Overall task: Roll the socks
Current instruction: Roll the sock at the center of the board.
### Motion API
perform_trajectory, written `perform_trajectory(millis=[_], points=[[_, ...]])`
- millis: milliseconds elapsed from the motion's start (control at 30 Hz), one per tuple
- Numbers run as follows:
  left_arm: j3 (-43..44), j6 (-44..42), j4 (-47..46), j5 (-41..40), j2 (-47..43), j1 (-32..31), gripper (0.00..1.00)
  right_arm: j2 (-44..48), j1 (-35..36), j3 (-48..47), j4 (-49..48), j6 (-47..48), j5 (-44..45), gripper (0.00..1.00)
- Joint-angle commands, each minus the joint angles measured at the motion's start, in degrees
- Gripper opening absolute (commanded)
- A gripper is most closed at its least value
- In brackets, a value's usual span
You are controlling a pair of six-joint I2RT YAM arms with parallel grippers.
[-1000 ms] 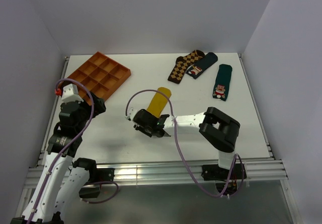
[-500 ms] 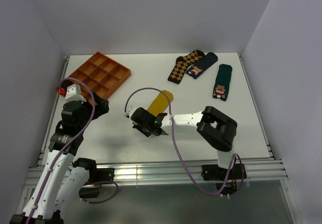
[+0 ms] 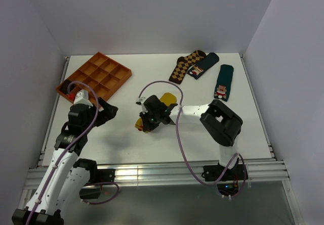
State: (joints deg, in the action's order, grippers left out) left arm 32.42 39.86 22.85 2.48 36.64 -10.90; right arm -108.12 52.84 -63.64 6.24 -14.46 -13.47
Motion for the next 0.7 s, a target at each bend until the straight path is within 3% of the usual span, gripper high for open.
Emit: perform_trajectory(millis=[0, 167, 267, 467, 667], points=[[-1.2, 3.2, -4.4, 4.1, 0.0, 0.0, 0.99, -1.0, -3.3, 3.1, -4.9, -5.9, -10.6, 0.00], [-3.5, 5.0, -6.1, 5.1, 0.4, -0.9, 0.99, -1.4, -7.7, 6.2, -11.6, -11.0, -19.5, 0.00], [-4.6, 5.9, -7.1, 5.3, 1.0, -1.5, 0.98, -1.2, -9.4, 6.4, -11.9, -9.9, -20.5, 0.02], [-3.9, 5.6, -6.2, 3.9, 1.2, -2.6, 0.98, 2.8, -8.1, 5.1, -7.8, -4.3, -16.3, 0.31], [-2.6, 5.1, -4.8, 2.9, 0.5, -2.7, 0.98, 6.2, -4.2, 2.8, -3.2, 0.7, -9.7, 0.46]])
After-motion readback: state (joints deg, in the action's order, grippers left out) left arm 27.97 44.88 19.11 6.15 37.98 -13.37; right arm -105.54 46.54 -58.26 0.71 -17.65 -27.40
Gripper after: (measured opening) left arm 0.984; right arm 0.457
